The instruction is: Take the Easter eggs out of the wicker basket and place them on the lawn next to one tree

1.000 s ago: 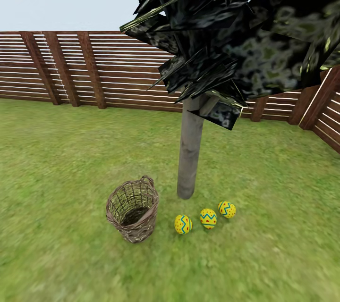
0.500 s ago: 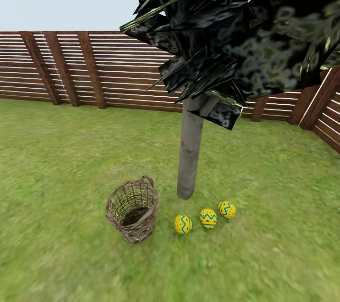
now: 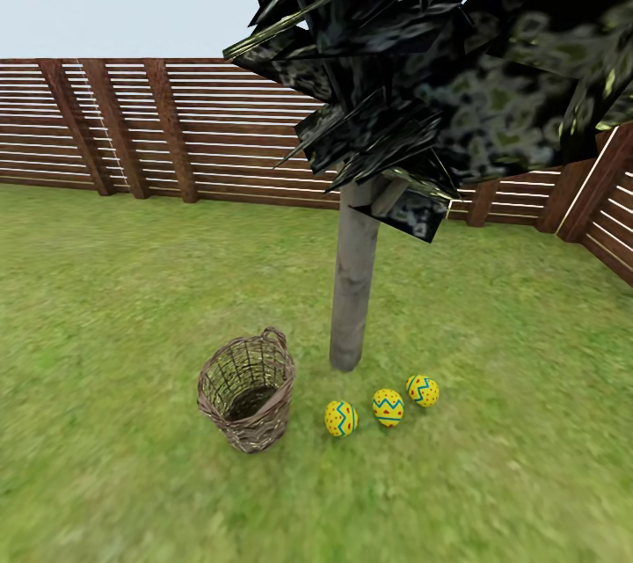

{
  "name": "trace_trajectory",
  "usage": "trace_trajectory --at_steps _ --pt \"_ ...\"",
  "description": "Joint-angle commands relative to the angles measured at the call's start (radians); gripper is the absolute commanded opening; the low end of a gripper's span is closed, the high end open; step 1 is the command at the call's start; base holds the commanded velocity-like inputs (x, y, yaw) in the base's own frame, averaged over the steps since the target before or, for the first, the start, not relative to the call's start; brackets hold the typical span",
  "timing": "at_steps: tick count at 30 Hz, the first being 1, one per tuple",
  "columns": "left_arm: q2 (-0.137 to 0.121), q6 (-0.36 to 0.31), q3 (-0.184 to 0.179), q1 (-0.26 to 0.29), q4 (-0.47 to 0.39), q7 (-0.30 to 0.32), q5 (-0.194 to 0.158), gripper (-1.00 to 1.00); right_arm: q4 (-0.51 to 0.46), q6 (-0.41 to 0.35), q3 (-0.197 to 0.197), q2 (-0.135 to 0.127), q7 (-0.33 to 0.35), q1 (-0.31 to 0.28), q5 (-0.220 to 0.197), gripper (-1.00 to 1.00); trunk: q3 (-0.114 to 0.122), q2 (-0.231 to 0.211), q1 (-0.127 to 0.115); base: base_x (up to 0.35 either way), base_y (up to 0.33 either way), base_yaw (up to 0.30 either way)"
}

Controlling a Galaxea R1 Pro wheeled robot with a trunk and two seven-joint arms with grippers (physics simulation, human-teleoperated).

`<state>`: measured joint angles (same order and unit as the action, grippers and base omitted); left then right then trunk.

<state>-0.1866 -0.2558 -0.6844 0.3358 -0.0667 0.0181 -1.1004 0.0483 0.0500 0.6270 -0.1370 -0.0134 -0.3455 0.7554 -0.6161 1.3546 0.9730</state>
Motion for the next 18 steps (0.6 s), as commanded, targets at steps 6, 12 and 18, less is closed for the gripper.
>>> trace_trajectory --at_steps 6,12,18 --pt "-0.001 -0.003 -0.006 0.0 -0.001 0.002 -0.006 1.0 0.004 0.005 0.007 -0.001 -0.001 -0.001 0.005 1.0 -0.001 0.0 0.0 0.0 0.0 0.0" --pt "-0.001 -0.003 -0.006 0.001 -0.001 0.002 -0.006 1.0 0.004 0.005 0.007 -0.001 -0.001 -0.001 0.005 1.0 -0.001 0.0 0.0 0.0 0.0 0.0" --pt "-0.001 -0.004 -0.006 0.001 -0.001 0.002 -0.006 1.0 0.004 0.005 0.007 -0.001 -0.001 -0.001 0.005 1.0 -0.001 0.0 0.0 0.0 0.0 0.0"
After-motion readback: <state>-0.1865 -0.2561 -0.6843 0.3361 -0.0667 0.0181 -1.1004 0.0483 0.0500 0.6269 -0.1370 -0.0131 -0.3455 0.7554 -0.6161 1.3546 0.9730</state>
